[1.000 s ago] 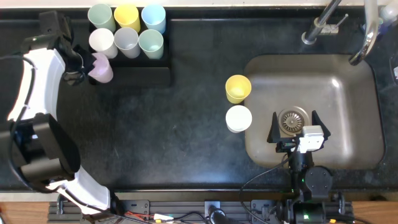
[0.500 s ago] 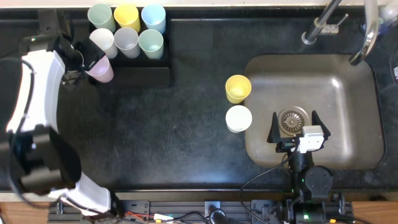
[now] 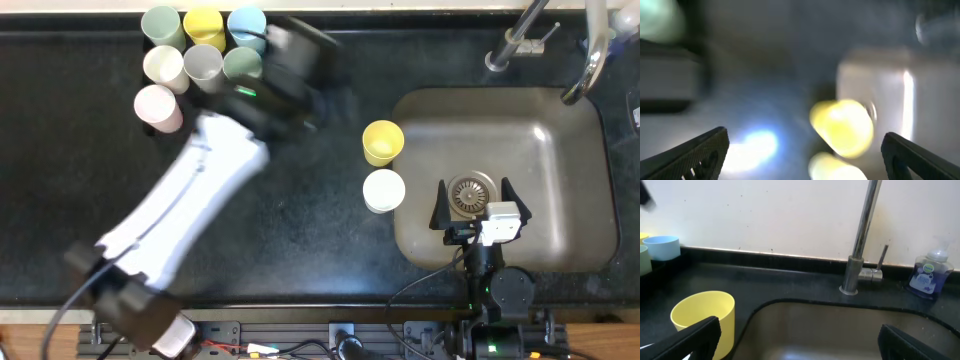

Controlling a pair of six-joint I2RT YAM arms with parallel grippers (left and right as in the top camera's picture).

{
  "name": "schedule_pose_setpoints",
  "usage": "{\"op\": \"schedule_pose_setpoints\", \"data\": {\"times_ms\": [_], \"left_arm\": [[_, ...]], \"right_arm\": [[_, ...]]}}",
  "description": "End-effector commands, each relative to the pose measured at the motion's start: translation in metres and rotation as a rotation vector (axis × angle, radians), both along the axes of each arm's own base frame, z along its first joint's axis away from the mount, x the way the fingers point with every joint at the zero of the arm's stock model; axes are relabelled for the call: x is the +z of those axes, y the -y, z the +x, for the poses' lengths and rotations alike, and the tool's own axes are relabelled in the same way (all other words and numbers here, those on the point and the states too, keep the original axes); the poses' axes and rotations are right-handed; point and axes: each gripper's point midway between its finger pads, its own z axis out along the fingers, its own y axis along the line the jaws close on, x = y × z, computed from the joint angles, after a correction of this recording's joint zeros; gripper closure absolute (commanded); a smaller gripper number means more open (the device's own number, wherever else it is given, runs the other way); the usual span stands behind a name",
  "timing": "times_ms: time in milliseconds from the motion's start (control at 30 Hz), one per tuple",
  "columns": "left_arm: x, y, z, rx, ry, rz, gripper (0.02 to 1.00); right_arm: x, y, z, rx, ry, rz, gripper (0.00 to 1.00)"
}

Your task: Store Cups

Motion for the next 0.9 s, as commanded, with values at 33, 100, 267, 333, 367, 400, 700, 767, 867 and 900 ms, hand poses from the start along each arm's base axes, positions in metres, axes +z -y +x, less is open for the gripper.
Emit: {"op": "schedule_pose_setpoints", "data": {"times_ms": [33,100,267,333,367,400,700,767,867,900], "left_arm": [[-0.040,0.028,-0.013,0.055,-0.096,0.024,0.018],[-0.054,0.038,-0.014,0.037,-0.127,0.017,0.018],[-0.079,0.042,-0.011,0.052,-0.168,0.035,0.018],[-0.086,0.041,-0.010,0.054,-0.182,0.043,0.018],[-0.089,0.042,-0.011,0.053,-0.188,0.045,0.018],[-0.093,0.042,-0.011,0.050,-0.198,0.047,0.020],[-0.111,0.041,-0.010,0.064,-0.231,0.067,0.018],[-0.113,0.041,-0.010,0.064,-0.233,0.070,0.018],[-0.117,0.040,-0.009,0.080,-0.244,0.071,0.018],[-0.119,0.040,-0.009,0.083,-0.248,0.073,0.018]], "right_arm": [[-0.004,-0.001,0.000,0.006,-0.001,-0.004,0.003],[-0.004,-0.001,0.000,0.006,-0.001,-0.004,0.005],[-0.004,-0.001,0.000,0.006,-0.001,-0.004,0.005],[-0.004,-0.001,0.000,0.006,-0.001,-0.004,0.003],[-0.004,-0.001,0.000,0.006,-0.001,-0.004,0.003],[-0.004,-0.001,0.000,0.006,-0.001,-0.004,0.005],[-0.004,-0.001,0.000,0.006,-0.001,-0.004,0.005],[-0.004,-0.001,0.000,0.006,-0.001,-0.004,0.003],[-0.004,-0.001,0.000,0.006,-0.001,-0.004,0.003],[-0.004,-0.001,0.000,0.006,-0.001,-0.004,0.003]]}}
